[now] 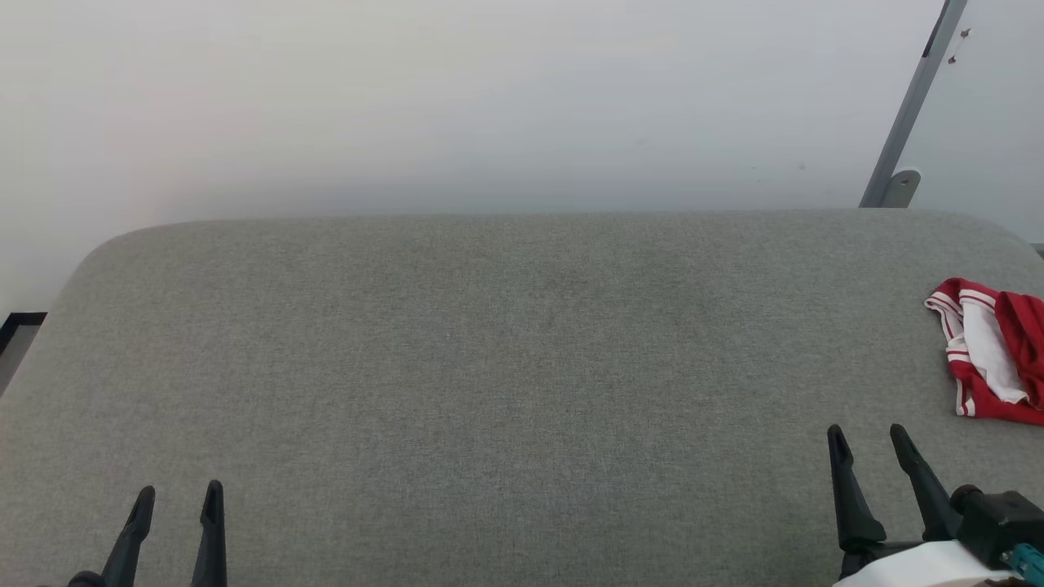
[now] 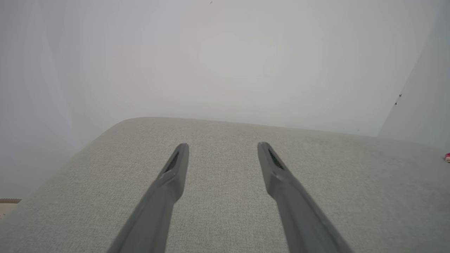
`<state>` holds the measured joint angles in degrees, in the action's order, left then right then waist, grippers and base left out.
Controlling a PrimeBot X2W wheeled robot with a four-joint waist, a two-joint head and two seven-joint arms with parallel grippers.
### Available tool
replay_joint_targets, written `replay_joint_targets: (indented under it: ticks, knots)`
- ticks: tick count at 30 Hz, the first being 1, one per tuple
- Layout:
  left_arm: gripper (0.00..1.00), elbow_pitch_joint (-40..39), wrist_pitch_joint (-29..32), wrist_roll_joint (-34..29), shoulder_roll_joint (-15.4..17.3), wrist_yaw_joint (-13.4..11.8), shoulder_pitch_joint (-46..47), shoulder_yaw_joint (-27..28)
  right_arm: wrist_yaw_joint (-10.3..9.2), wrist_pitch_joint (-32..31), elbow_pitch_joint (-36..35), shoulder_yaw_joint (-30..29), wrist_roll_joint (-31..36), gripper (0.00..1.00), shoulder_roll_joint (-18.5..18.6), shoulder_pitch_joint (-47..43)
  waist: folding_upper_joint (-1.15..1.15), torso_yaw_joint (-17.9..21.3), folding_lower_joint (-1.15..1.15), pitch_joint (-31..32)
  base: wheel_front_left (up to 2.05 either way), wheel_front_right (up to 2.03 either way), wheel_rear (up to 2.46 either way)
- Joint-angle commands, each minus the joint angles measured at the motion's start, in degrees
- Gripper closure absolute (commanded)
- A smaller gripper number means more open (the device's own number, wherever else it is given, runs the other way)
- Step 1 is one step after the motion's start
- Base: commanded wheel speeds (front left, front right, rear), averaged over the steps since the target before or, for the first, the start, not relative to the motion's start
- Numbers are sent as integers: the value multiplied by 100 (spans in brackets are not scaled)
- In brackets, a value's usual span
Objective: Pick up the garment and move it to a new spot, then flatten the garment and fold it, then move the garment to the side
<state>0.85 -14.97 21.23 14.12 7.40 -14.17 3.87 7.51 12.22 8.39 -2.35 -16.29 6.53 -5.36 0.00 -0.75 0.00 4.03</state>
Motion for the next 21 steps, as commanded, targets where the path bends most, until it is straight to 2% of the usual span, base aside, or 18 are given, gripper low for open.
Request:
replay_joint_targets:
  ticks: [1,21]
  knots:
    - [0,20,-25,42,7,8,-9,4,-5,-11,-28,-6,33,0,-24,-70,0,5,0,2,0,0,0]
    - [0,61,-25,122,-6,8,126,-3,-5,-26,-44,-49,71,0,-86,-91,0,3,0,-41,0,0,0]
